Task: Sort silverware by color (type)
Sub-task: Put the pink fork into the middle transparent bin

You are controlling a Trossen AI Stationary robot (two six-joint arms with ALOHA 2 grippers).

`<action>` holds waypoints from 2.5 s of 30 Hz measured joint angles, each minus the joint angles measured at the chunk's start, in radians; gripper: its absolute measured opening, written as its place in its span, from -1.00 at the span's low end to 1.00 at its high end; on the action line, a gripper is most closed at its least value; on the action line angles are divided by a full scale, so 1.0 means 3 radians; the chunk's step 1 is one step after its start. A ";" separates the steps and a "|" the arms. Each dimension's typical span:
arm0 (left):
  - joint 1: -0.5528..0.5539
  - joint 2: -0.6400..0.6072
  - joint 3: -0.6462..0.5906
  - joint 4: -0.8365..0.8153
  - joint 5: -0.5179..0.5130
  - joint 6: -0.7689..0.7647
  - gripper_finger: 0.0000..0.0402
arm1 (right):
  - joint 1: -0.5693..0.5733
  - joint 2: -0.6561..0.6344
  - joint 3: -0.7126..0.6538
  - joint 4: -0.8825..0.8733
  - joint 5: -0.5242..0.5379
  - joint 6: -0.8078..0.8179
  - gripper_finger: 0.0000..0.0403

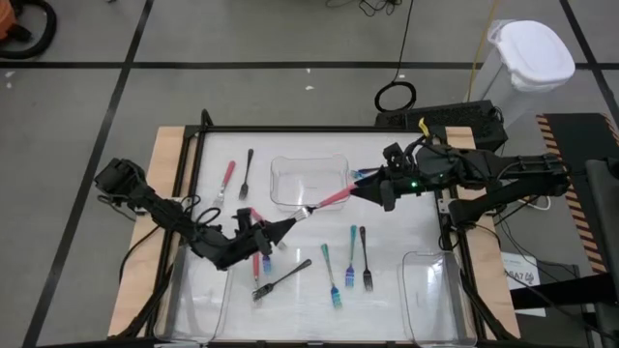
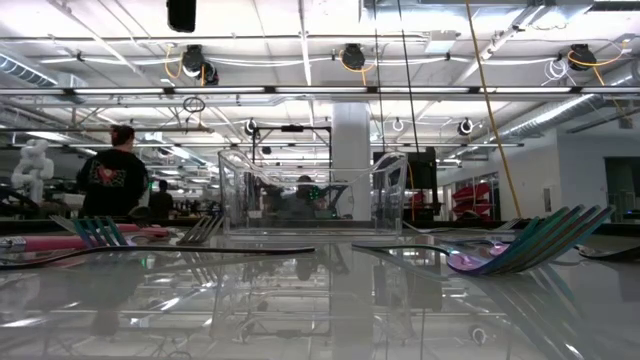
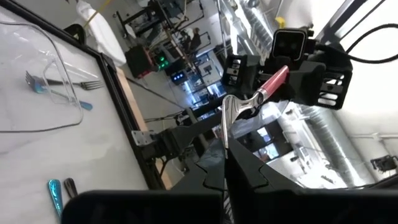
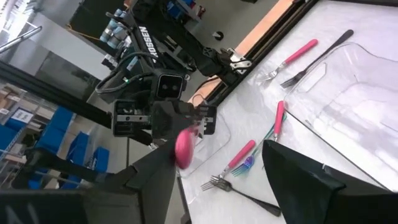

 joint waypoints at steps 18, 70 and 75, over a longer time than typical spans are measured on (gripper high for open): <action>-0.0005 0.0003 0.0000 -0.0236 0.0088 -0.0167 -1.00 | -0.0023 0.0001 -0.0001 -0.0271 -0.0254 0.0114 0.16; -0.0005 -0.0516 0.0000 -0.0487 -0.0190 0.0261 0.20 | -0.0333 -0.0183 -0.0006 -0.0397 -0.0434 0.0173 -0.87; 0.0021 -0.1070 0.0001 -0.1158 -0.0359 0.0458 0.21 | -0.0482 -0.0361 -0.0012 -0.0568 -0.0511 0.0062 -0.87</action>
